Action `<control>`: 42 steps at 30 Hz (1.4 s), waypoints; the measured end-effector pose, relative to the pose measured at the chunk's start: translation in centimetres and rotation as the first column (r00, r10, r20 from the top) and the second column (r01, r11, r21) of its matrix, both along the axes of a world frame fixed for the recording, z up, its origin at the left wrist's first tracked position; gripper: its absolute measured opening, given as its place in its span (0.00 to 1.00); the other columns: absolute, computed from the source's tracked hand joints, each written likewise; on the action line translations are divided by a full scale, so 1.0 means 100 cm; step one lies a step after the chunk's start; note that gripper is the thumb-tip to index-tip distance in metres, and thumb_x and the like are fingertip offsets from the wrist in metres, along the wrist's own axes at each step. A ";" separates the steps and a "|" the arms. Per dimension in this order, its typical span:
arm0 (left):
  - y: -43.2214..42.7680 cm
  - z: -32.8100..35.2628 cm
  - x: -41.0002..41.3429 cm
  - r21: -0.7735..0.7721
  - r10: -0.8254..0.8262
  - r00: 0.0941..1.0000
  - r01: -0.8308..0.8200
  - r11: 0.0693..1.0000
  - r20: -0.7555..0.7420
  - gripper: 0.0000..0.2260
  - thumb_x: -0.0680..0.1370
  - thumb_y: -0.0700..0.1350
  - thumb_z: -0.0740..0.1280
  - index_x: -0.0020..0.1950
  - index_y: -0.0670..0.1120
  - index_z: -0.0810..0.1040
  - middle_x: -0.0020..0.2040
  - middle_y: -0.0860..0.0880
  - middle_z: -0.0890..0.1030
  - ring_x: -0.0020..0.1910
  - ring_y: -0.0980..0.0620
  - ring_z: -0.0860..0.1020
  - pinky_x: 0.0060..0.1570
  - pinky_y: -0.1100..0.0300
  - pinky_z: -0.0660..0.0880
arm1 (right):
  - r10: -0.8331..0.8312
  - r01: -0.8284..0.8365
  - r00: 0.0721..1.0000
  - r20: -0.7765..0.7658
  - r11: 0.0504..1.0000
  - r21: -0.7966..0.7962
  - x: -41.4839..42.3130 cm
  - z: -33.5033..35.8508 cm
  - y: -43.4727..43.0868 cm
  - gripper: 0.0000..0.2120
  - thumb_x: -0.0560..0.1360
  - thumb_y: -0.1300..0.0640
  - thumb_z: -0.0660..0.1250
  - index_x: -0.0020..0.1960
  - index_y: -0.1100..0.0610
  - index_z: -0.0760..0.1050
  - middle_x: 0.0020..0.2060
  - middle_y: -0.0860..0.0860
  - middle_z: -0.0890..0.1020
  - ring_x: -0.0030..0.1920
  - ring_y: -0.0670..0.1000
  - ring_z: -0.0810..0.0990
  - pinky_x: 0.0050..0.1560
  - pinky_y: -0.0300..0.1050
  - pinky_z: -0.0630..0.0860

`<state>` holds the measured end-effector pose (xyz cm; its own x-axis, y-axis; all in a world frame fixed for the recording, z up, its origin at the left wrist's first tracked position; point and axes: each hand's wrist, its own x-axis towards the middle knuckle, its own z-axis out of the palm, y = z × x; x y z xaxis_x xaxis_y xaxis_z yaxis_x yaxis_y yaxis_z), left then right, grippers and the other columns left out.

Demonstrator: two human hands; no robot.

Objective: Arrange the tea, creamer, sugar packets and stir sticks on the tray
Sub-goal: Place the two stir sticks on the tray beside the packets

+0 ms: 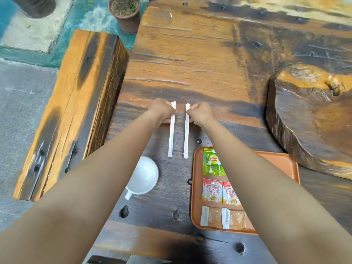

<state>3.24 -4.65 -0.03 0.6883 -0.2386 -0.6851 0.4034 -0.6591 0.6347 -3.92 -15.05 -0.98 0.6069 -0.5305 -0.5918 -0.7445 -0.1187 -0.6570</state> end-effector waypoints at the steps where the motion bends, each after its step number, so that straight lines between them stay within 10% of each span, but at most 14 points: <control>1: -0.001 0.006 -0.001 -0.059 0.013 0.999 -0.015 0.998 -0.038 0.12 0.73 0.35 0.69 0.34 0.46 0.69 0.39 0.46 0.76 0.39 0.53 0.76 0.36 0.63 0.78 | -0.042 0.040 0.998 0.036 0.998 0.050 -0.001 0.007 -0.004 0.13 0.73 0.64 0.62 0.32 0.54 0.66 0.35 0.56 0.77 0.36 0.54 0.76 0.39 0.45 0.72; 18: -0.043 0.063 -0.078 -0.396 -0.105 0.953 -0.017 0.918 -0.285 0.07 0.72 0.35 0.70 0.43 0.46 0.76 0.40 0.49 0.80 0.38 0.55 0.79 0.32 0.66 0.80 | -0.333 0.229 0.918 0.214 0.888 0.399 -0.113 0.086 -0.071 0.07 0.74 0.64 0.66 0.39 0.56 0.73 0.33 0.53 0.77 0.32 0.47 0.74 0.34 0.37 0.73; 42: -0.115 -0.011 -0.292 -0.126 -0.040 0.988 0.021 0.992 -0.151 0.15 0.71 0.33 0.69 0.32 0.49 0.69 0.33 0.48 0.74 0.36 0.49 0.76 0.47 0.50 0.78 | -0.387 0.383 0.922 -0.019 0.904 0.188 -0.308 0.002 -0.118 0.11 0.73 0.65 0.68 0.35 0.54 0.72 0.31 0.51 0.76 0.29 0.47 0.75 0.23 0.33 0.74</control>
<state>-25.97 -16.13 -1.16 0.5686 -0.3476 -0.7456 0.4829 -0.5926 0.6446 -34.68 -26.88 -0.78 0.3889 -0.6078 -0.6924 -0.6957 0.2990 -0.6532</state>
